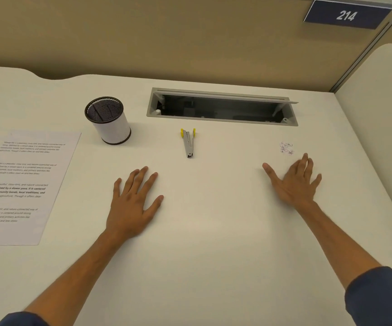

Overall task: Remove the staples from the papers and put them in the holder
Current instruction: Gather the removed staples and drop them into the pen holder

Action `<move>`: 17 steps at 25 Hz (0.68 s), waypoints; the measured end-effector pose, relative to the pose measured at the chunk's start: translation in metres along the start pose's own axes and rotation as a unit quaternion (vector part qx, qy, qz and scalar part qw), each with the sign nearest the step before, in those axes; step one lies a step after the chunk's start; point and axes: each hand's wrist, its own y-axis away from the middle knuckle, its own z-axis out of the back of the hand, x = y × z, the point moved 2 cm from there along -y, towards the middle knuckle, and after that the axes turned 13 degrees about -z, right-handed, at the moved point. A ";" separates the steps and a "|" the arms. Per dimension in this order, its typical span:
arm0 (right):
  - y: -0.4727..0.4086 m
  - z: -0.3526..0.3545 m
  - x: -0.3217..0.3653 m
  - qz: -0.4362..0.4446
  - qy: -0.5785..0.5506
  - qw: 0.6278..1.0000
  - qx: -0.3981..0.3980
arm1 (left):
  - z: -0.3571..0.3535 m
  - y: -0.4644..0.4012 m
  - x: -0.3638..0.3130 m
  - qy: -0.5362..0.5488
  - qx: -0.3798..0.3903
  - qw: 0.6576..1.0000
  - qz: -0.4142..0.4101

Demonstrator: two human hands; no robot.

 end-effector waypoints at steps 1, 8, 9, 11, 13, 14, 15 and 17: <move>0.003 -0.005 0.003 -0.012 -0.012 1.000 0.014 | 0.000 0.000 0.000 0.000 0.000 1.000 -0.001; -0.031 -0.005 0.029 -0.005 -0.048 0.998 0.028 | -0.001 -0.001 0.000 -0.002 0.004 1.000 -0.002; -0.038 -0.004 0.030 -0.002 -0.052 0.998 0.024 | -0.001 -0.001 0.000 0.000 0.005 1.000 -0.002; -0.051 0.000 0.029 0.001 -0.083 0.996 0.008 | 0.000 0.000 0.000 0.001 0.006 1.000 -0.003; -0.064 0.007 0.027 0.020 -0.146 0.989 0.008 | 0.000 0.000 0.000 0.001 0.003 1.000 -0.001; -0.069 0.010 0.025 0.035 -0.173 0.984 0.014 | 0.000 0.000 0.000 0.002 0.002 1.000 -0.001; -0.073 0.012 0.023 0.055 -0.181 0.982 0.018 | 0.000 0.000 0.000 0.002 0.002 1.000 -0.001; -0.079 0.013 0.017 0.112 -0.151 0.982 0.017 | -0.001 0.000 0.000 0.002 0.004 1.000 0.000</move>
